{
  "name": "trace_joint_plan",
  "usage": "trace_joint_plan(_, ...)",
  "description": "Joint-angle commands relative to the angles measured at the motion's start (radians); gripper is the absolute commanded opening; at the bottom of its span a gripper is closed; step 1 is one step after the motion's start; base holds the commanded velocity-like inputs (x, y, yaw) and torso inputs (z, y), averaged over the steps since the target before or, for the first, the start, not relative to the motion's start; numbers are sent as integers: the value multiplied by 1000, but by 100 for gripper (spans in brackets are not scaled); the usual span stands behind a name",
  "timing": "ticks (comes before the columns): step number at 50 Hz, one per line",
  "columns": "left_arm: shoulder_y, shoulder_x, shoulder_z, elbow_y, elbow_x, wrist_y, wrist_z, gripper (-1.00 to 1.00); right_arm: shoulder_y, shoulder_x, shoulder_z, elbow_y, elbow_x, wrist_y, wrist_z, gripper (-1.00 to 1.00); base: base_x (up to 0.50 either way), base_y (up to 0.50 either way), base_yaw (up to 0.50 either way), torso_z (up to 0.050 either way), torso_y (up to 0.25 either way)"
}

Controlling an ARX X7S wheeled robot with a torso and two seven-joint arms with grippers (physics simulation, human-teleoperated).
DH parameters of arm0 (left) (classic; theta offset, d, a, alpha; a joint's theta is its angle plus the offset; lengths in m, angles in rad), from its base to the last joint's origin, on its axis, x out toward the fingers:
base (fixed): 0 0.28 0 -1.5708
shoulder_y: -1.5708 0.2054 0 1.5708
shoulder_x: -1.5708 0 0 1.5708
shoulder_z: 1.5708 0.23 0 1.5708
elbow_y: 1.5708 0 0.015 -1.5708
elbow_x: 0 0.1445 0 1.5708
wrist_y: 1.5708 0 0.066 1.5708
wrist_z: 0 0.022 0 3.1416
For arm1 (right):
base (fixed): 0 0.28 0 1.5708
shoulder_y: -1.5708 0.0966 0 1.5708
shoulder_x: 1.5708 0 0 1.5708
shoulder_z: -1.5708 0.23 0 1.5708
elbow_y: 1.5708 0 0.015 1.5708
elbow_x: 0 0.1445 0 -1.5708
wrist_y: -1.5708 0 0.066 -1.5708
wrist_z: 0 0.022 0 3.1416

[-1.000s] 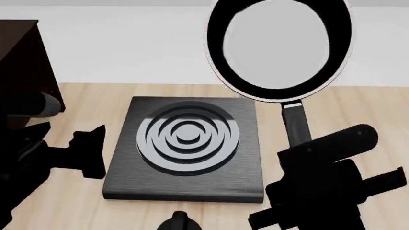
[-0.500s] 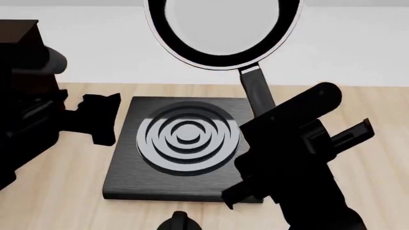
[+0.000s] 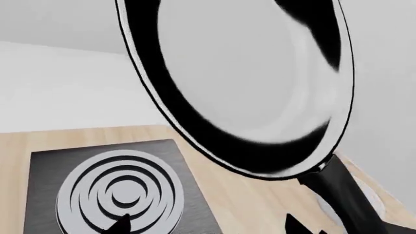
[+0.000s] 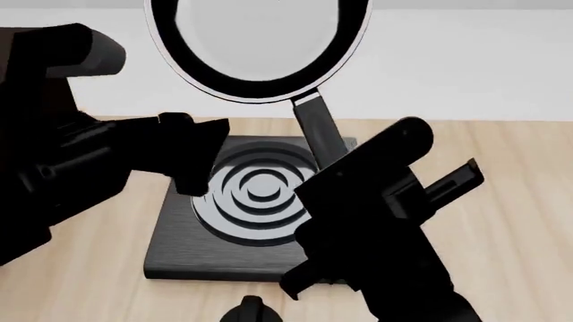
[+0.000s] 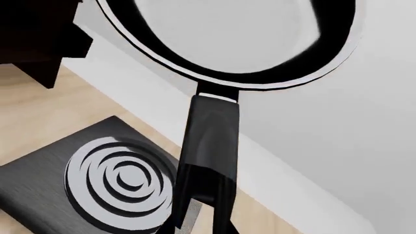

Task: Put the frying pan on the cabinet shelf.

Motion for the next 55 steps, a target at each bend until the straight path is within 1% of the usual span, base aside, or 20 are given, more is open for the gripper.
trace_joint_plan(1, -53, 49, 41, -55, -88, 17, -41, 100, 15, -23, 15, -52, -72, -31, 50, -100, 0, 0, 0, 0, 0)
trace_joint_plan(4, -58, 54, 64, -58, -89, 23, -41, 100, 10, -19, 9, -57, -72, -42, 51, -100, 0, 0, 0, 3, 3)
trace_joint_plan(7, -52, 50, 88, -74, -68, 51, -14, 100, 8, -21, 10, -58, -72, -42, 51, -100, 0, 0, 0, 0, 0)
trace_joint_plan(9, -45, 58, 79, -82, -85, 55, -23, 100, 5, -19, 8, -57, -72, -51, 54, -100, 0, 0, 0, 0, 5)
trace_joint_plan(14, -16, 75, 61, -60, -151, 48, -78, 100, 6, -23, 10, -59, -71, -48, 54, -100, 0, 0, 0, 0, 0)
trace_joint_plan(20, 7, 81, 37, -39, -264, 36, -170, 100, 11, -23, 10, -55, -70, -47, 54, -100, 0, 0, 0, 0, 2)
trace_joint_plan(24, 2, 83, 40, -40, -309, 47, -205, 100, 7, -19, 2, -43, -73, -63, 59, -100, 0, 0, 0, 2, 3)
trace_joint_plan(26, 2, 96, 38, -36, -383, 52, -260, 100, 2, -19, 3, -36, -73, -73, 61, -100, 0, 0, 0, 0, 0)
trace_joint_plan(29, 5, 96, 57, -26, -416, 68, -284, 100, 2, -19, 1, -41, -73, -70, 61, -100, 0, 0, 0, 0, 4)
trace_joint_plan(38, -10, 84, 105, -48, -399, 123, -253, 100, -20, -20, 15, -58, -67, -78, 62, -100, 0, 0, 0, 0, 1)
trace_joint_plan(45, -18, 75, 132, -83, -358, 167, -199, 100, -25, -22, 11, -77, -65, -71, 62, -100, 0, 0, 0, 1, 2)
trace_joint_plan(55, -1, 69, 169, -97, -334, 210, -157, 100, -40, -24, 21, -114, -60, -58, 62, -100, 0, 0, 0, 0, 2)
